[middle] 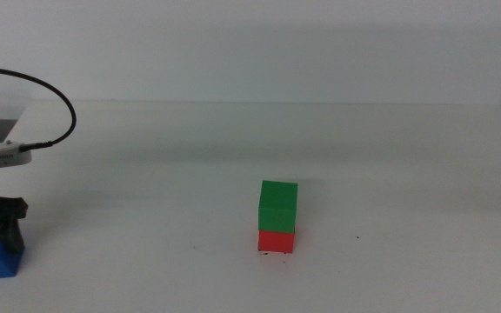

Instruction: Stack red cubes first, then green, then blue cubes in a specific spot.

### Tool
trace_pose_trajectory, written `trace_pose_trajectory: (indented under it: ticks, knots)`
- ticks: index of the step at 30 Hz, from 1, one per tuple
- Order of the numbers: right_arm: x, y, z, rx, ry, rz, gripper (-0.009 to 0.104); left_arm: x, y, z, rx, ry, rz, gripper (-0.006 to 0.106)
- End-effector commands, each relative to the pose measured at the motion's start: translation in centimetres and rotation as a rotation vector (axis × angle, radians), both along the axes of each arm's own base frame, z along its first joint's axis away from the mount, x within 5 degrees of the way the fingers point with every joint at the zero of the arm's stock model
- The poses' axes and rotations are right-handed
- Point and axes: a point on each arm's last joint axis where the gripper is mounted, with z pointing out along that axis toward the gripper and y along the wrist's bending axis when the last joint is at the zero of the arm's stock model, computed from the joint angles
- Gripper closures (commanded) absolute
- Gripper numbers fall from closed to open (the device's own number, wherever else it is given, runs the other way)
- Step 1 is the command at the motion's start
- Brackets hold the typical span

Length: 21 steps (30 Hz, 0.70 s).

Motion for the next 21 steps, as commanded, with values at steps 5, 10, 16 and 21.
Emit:
trace_pose_trajectory:
  ticks: [5,10,16,21]
  knots:
    - [0.0,0.0,0.0,-0.001,-0.013,0.008,0.002,-0.6,-0.6,1.6,-0.037,0.080,0.119,0.086]
    - [0.0,0.0,0.0,-0.001,-0.013,0.008,0.002,0.6,-5.9,7.3,-0.010,-0.034,0.034,0.102]
    - [0.0,0.0,0.0,-0.001,-0.013,0.008,0.002,2.0,-18.9,13.7,-0.064,-0.136,0.137,0.102]
    - [0.0,0.0,0.0,-0.001,-0.013,0.008,0.002,0.9,-29.2,15.8,-0.048,-0.248,0.024,0.102]
